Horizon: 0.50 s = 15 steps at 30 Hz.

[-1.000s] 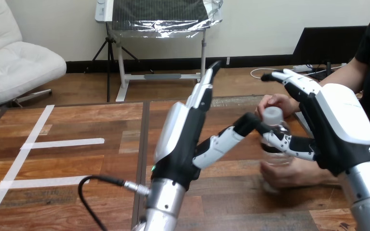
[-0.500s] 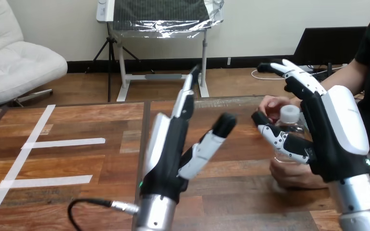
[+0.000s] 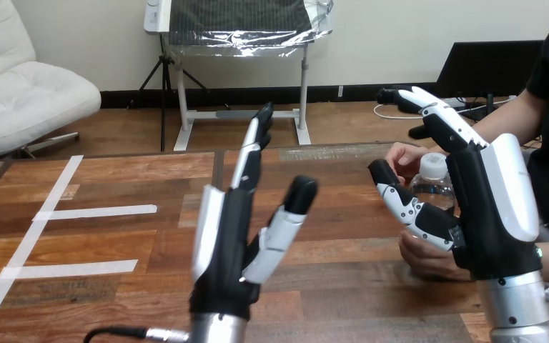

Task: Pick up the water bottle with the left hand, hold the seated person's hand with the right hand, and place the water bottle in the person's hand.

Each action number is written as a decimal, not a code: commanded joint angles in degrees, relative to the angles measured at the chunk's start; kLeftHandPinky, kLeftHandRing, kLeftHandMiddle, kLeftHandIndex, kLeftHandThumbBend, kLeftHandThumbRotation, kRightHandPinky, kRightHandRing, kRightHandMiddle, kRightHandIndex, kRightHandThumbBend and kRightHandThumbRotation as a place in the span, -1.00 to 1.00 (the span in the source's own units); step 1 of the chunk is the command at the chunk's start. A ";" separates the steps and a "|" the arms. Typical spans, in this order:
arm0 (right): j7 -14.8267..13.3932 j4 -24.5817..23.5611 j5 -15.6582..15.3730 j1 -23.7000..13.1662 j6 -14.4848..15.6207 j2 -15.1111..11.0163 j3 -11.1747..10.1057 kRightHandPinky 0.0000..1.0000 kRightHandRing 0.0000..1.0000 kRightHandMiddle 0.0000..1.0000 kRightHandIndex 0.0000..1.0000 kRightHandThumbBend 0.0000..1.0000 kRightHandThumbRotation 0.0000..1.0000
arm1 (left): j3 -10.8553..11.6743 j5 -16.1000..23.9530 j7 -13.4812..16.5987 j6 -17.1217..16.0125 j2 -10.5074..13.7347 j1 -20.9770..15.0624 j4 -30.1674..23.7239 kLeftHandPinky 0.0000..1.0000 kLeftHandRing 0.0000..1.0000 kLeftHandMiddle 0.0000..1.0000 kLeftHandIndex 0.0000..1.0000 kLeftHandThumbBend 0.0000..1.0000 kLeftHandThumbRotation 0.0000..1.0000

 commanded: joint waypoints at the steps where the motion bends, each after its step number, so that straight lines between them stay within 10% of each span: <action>1: -0.05 0.88 2.11 -0.76 -1.68 1.71 0.12 0.28 0.60 0.71 0.59 -0.37 -1.00 | 1.22 0.15 1.60 -3.24 -1.17 -0.03 -3.00 0.81 0.86 0.89 0.88 0.19 1.00; 15: 1.45 1.06 3.71 -0.60 -1.87 3.67 0.24 0.33 0.64 0.75 0.61 -0.36 -1.00 | 2.54 1.10 3.99 -5.56 -0.90 1.41 -3.14 0.71 0.76 0.82 0.85 0.17 1.00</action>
